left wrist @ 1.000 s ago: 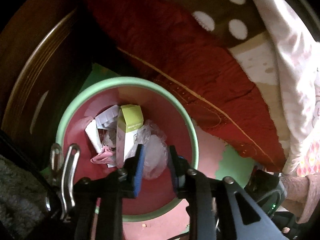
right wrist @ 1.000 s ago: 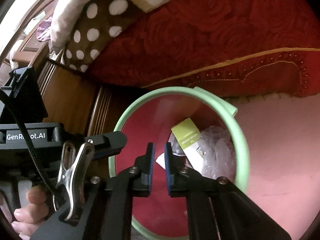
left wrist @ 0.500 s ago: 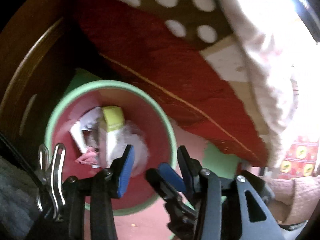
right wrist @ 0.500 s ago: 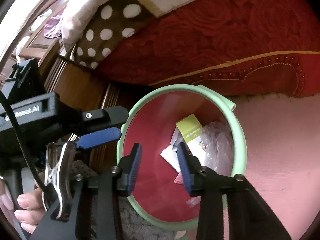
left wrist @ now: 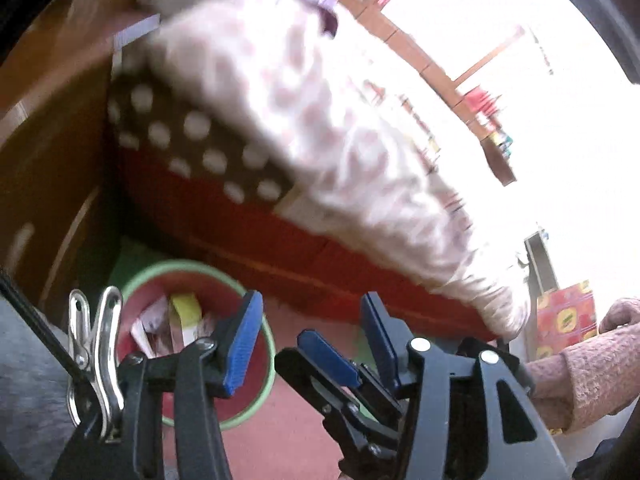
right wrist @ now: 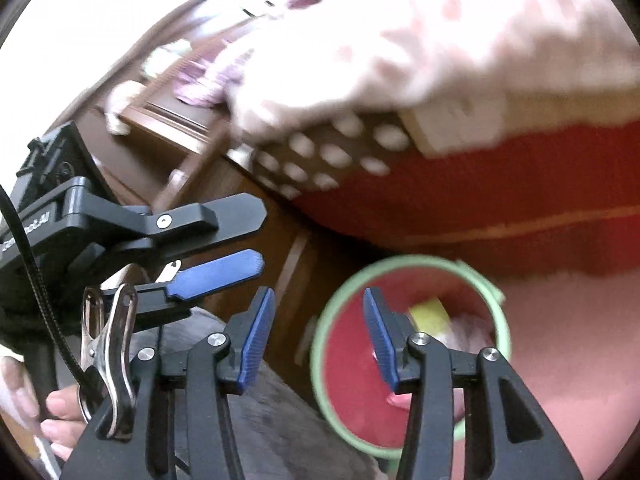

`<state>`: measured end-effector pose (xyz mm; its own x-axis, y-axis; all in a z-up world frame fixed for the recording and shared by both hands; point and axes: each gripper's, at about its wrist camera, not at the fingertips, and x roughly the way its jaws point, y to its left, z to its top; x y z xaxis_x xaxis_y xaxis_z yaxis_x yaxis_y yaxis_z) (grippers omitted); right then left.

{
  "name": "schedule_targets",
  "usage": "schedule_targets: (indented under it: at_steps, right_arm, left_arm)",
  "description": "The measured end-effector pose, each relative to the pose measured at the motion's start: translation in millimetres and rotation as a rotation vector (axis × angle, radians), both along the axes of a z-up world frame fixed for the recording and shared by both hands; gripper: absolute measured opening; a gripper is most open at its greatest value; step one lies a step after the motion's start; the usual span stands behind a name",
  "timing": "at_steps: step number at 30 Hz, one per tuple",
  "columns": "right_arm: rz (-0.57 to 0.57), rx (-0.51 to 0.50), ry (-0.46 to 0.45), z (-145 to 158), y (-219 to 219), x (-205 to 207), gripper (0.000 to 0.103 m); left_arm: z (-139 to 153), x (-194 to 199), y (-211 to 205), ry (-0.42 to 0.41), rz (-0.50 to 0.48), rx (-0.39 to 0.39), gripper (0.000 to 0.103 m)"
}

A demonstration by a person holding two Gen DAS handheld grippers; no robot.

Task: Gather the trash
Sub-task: 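Raise both open grippers and move them back to the bedside table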

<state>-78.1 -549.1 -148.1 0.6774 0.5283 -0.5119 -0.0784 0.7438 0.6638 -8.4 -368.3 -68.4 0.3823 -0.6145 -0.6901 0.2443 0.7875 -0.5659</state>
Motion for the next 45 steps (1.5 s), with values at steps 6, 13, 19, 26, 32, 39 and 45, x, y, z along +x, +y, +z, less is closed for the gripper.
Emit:
schedule_targets:
  at_steps: [6,13,19,26,32,39,45]
  right_arm:
    - [0.045,0.021,-0.166,62,20,-7,0.052]
    - [0.102,0.027,-0.256,105,48,-7,0.054]
    - [0.169,-0.015,-0.349,145,76,-4,0.055]
    - [0.308,0.017,-0.453,199,132,33,0.061]
    - [0.341,0.023,-0.436,224,176,88,0.061]
    - [0.319,-0.030,-0.509,271,208,163,0.067]
    - [0.326,-0.184,-0.612,336,272,236,0.074]
  left_arm:
    - [67,-12,43,-0.142,0.075,-0.069,0.060]
    - [128,-16,107,-0.312,0.174,-0.053,0.062]
    - [178,-15,170,-0.462,0.292,0.026,0.068]
    - [192,2,239,-0.488,0.372,0.132,0.075]
    - [156,63,261,-0.373,0.377,0.280,0.076]
    - [95,139,281,-0.211,0.455,0.365,0.076]
    - [63,196,292,-0.141,0.500,0.400,0.076]
